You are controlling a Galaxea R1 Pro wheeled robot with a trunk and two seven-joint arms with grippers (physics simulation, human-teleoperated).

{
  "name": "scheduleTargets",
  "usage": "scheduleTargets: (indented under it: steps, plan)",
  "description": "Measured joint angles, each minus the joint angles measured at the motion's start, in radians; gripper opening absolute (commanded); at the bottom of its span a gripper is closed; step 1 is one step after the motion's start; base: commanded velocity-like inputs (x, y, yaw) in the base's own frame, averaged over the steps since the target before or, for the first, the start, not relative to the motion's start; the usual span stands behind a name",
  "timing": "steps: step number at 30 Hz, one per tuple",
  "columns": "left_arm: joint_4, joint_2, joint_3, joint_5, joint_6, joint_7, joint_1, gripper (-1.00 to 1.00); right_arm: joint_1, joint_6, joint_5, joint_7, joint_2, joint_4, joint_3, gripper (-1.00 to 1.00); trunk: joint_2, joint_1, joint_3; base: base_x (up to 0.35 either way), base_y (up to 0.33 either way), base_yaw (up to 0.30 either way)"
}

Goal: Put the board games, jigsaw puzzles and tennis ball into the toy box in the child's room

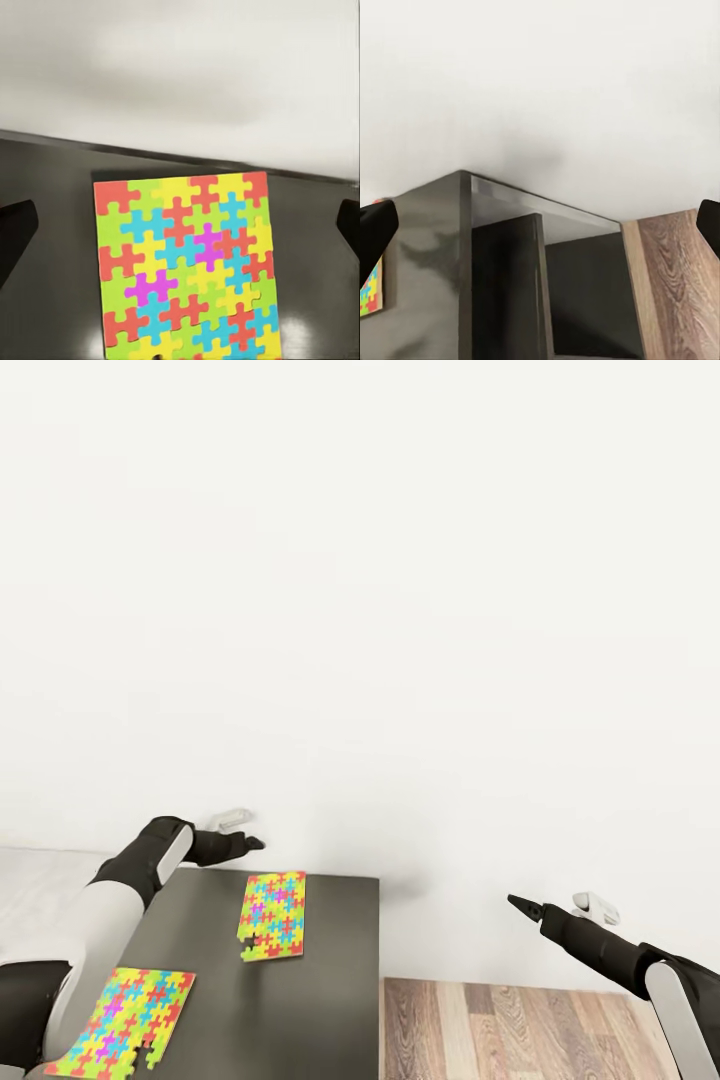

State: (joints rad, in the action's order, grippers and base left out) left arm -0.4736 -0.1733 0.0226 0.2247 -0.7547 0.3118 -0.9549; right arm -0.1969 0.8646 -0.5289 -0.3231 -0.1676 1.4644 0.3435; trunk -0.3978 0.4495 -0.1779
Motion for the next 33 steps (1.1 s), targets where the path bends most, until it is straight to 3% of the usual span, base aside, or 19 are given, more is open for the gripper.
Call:
scheduleTargets:
  steps: [7,16,33]
  plan:
    - [0.0,-0.012,0.001,-0.002,0.004,0.052,0.0,1.0,0.0,-0.001,0.0,0.0,0.0,0.0,0.0,1.0,0.0,0.0,-0.012,0.0,0.0,0.0]
    - [0.0,-0.012,0.005,-0.003,0.052,0.056,0.0,1.0,0.0,-0.002,0.0,0.0,0.0,0.0,0.0,1.0,0.0,0.0,-0.026,0.0,0.0,0.0]
    - [0.0,-0.01,0.006,-0.003,0.059,0.056,0.0,1.0,0.0,-0.002,0.0,0.0,0.0,0.0,0.0,1.0,0.0,0.0,-0.054,0.0,0.0,0.0]
